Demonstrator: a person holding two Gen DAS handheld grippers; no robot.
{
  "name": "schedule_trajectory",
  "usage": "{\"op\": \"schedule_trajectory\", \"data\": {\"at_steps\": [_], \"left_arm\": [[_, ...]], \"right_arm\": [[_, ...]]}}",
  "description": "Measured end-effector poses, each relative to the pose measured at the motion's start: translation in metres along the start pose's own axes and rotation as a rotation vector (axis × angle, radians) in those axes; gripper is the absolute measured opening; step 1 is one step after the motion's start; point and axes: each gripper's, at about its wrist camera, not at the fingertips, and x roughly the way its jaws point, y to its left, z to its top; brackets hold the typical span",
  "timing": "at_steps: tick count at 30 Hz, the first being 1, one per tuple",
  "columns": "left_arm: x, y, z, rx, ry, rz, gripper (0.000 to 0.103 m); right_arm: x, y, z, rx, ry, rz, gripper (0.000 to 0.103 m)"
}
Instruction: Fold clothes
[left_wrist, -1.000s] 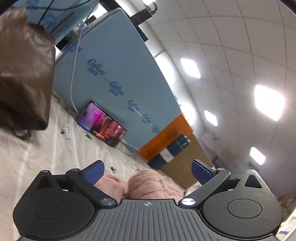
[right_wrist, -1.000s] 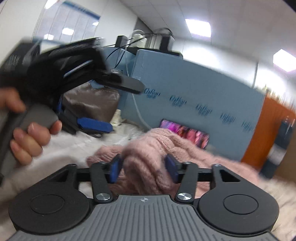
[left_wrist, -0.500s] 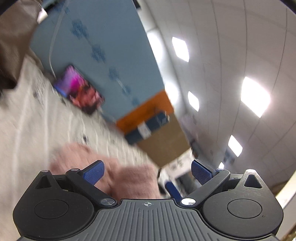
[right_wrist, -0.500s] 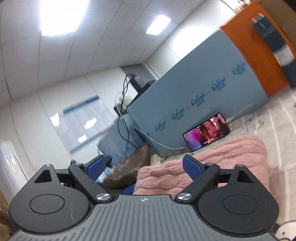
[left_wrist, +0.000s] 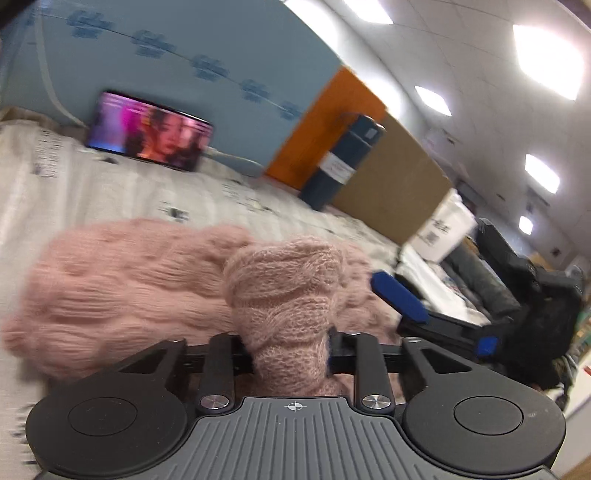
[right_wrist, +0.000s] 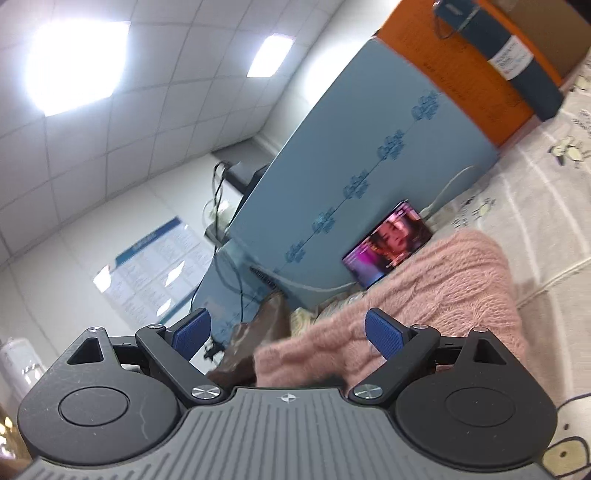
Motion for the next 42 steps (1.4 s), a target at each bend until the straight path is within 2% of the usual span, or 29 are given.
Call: {"op": "schedule_trajectory", "data": {"at_steps": [3, 5, 7, 9, 11, 13, 17, 22, 24, 26, 28, 30, 34, 38, 42], "left_arm": [[0.002, -0.003, 0.005, -0.065, -0.003, -0.138, 0.022], [0.003, -0.001, 0.013, -0.123, -0.038, -0.203, 0.021], [-0.006, 0.006, 0.023, -0.170, -0.094, -0.235, 0.020], [-0.021, 0.016, 0.030, -0.204, -0.160, -0.223, 0.020], [-0.034, 0.029, 0.033, -0.238, -0.213, -0.176, 0.020], [-0.042, 0.042, 0.031, -0.262, -0.226, -0.113, 0.020], [-0.047, 0.065, 0.023, -0.305, -0.181, 0.005, 0.021], [-0.040, 0.064, 0.023, -0.252, -0.145, 0.101, 0.026], [-0.039, 0.059, 0.024, -0.226, -0.146, 0.127, 0.032], [-0.045, 0.054, 0.024, -0.205, -0.164, 0.139, 0.042], [-0.052, 0.049, 0.025, -0.187, -0.197, 0.158, 0.068], [-0.061, 0.044, 0.023, -0.159, -0.243, 0.192, 0.079], [-0.069, 0.039, 0.022, -0.098, -0.265, 0.293, 0.087], [-0.070, 0.049, 0.018, -0.117, -0.246, 0.367, 0.088], [-0.056, 0.052, 0.023, -0.091, -0.212, 0.444, 0.090]], "right_arm": [[-0.007, -0.006, 0.002, 0.042, -0.044, 0.014, 0.091], [-0.015, -0.009, 0.004, 0.066, -0.085, 0.055, 0.091], [-0.023, -0.012, 0.005, 0.085, -0.124, 0.102, 0.091], [-0.026, -0.014, 0.007, 0.099, -0.133, 0.133, 0.091], [-0.026, -0.015, 0.008, 0.105, -0.127, 0.151, 0.091], [-0.022, -0.014, 0.009, 0.096, -0.100, 0.148, 0.091], [-0.014, -0.011, 0.009, 0.071, -0.040, 0.116, 0.091], [-0.003, -0.008, 0.004, 0.050, 0.036, 0.054, 0.091], [0.002, -0.008, 0.002, 0.040, 0.059, 0.015, 0.091], [0.005, -0.009, 0.000, 0.037, 0.073, -0.017, 0.091], [0.004, -0.010, -0.001, 0.038, 0.073, -0.021, 0.091], [0.003, -0.010, -0.001, 0.037, 0.067, -0.014, 0.091], [-0.001, -0.008, 0.000, 0.027, 0.043, 0.019, 0.091], [-0.002, -0.005, 0.002, 0.020, 0.029, 0.050, 0.091], [0.006, -0.010, 0.002, 0.038, 0.056, -0.036, 0.091]]}}
